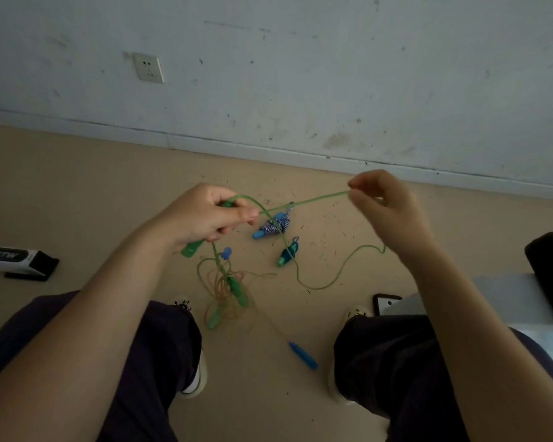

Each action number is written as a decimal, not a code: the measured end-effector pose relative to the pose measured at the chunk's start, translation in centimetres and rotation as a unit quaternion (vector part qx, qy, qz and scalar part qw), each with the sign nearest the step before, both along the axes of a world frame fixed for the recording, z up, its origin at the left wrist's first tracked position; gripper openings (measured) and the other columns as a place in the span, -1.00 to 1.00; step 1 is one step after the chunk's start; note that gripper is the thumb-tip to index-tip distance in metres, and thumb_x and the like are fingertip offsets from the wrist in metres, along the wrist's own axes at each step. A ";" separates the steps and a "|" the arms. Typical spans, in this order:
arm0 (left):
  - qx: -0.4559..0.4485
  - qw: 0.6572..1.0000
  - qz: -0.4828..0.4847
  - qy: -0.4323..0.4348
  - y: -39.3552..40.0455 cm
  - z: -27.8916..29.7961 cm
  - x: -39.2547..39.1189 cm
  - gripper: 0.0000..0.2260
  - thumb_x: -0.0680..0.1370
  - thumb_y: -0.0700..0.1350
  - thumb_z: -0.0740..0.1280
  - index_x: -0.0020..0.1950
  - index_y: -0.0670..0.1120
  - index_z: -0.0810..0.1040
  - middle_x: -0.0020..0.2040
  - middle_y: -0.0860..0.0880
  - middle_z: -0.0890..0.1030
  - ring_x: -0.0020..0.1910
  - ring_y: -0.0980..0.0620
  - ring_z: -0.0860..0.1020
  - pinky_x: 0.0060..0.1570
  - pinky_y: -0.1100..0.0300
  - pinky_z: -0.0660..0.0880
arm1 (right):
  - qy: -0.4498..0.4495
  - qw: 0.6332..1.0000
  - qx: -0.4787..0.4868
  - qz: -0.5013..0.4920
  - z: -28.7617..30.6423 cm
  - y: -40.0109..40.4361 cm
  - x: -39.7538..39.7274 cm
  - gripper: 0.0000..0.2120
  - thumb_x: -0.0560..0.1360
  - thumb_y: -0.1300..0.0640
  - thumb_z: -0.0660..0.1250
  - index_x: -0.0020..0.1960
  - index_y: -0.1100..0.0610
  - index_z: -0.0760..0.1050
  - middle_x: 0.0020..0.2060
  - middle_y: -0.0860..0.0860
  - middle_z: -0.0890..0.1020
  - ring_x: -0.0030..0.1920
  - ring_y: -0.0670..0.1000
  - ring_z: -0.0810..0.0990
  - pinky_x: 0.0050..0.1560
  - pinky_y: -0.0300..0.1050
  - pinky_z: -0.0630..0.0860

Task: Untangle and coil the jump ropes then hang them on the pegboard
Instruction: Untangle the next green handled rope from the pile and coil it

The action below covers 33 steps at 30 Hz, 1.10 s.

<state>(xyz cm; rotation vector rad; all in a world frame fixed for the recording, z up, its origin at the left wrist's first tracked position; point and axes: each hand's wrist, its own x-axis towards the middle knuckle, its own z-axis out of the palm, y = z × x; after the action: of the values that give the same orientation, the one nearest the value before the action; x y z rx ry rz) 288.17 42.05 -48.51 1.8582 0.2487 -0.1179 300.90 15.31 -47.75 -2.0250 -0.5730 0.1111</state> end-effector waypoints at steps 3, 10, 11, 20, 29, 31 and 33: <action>-0.017 1.000 -0.016 -0.011 -2.0 -0.5 0.5 -0.84 0.53 -0.04 0.43 -0.05 -0.12 0.70 -0.50 0.09 0.44 -0.53 0.15 0.30 -0.53 0.32 0.24 | -0.025 0.994 -0.033 0.105 -0.5 1.6 -2.0 -0.77 0.48 0.05 0.43 0.12 -0.02 0.54 0.05 -0.15 0.63 0.10 -0.19 0.59 0.23 -0.20 0.49; -0.041 0.998 -0.040 -0.017 -3.5 -1.4 1.2 -0.81 0.51 0.02 0.45 -0.07 -0.11 0.69 -0.44 0.04 0.50 -0.52 0.15 0.38 -0.50 0.32 0.33 | 0.072 0.988 0.004 0.140 -1.8 4.7 -5.1 -0.92 0.51 0.26 0.41 -0.08 0.13 0.54 -0.31 0.05 0.66 -0.31 0.05 0.65 -0.16 0.07 0.62; -0.048 0.998 -0.046 -0.019 -3.4 -1.4 1.2 -0.80 0.49 0.05 0.45 -0.09 -0.09 0.69 -0.43 0.03 0.52 -0.51 0.13 0.39 -0.48 0.31 0.36 | 0.058 0.989 0.003 0.137 -1.7 4.6 -4.9 -0.92 0.51 0.27 0.40 -0.08 0.13 0.54 -0.32 0.02 0.64 -0.33 0.03 0.63 -0.18 0.04 0.61; -0.048 0.999 0.008 -0.001 -2.0 -2.1 1.1 -0.84 0.55 -0.03 0.42 -0.06 -0.12 0.69 -0.43 0.03 0.50 -0.53 0.12 0.38 -0.44 0.24 0.37 | 0.032 0.993 0.094 -0.067 0.2 1.1 -0.9 -0.88 0.56 0.27 0.32 -0.07 0.06 0.48 -0.15 0.07 0.65 -0.15 0.01 0.66 0.06 0.07 0.61; -0.084 0.996 -0.036 -0.009 -4.2 -2.4 1.4 -0.77 0.56 -0.08 0.40 -0.02 -0.25 0.66 -0.45 0.02 0.49 -0.55 0.14 0.34 -0.52 0.32 0.31 | 0.064 0.985 -0.008 0.161 -0.8 4.0 -4.8 -0.89 0.48 0.21 0.46 -0.02 0.11 0.56 -0.12 0.00 0.67 -0.07 0.01 0.65 0.03 -0.09 0.59; -0.081 0.996 -0.036 0.001 -4.1 -2.4 1.5 -0.76 0.58 -0.08 0.39 0.00 -0.27 0.66 -0.43 0.02 0.49 -0.54 0.13 0.35 -0.49 0.32 0.33 | 0.078 0.986 -0.024 0.148 -1.0 4.4 -4.7 -0.92 0.53 0.27 0.39 -0.05 0.12 0.55 -0.19 -0.01 0.66 -0.17 0.05 0.61 -0.08 -0.05 0.56; -0.081 0.995 -0.048 0.011 -3.8 -2.3 1.4 -0.75 0.58 -0.08 0.39 0.04 -0.29 0.65 -0.40 0.01 0.52 -0.51 0.11 0.38 -0.45 0.30 0.37 | 0.043 0.985 -0.071 0.151 -1.1 4.5 -4.4 -0.95 0.54 0.21 0.37 -0.05 0.09 0.55 -0.25 -0.08 0.63 -0.28 -0.15 0.54 -0.20 -0.23 0.48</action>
<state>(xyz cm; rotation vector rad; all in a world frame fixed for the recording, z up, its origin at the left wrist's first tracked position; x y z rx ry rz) 289.61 38.21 -50.86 1.7086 0.1591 -0.2189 296.54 19.77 -48.86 -2.0452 -0.8334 0.4296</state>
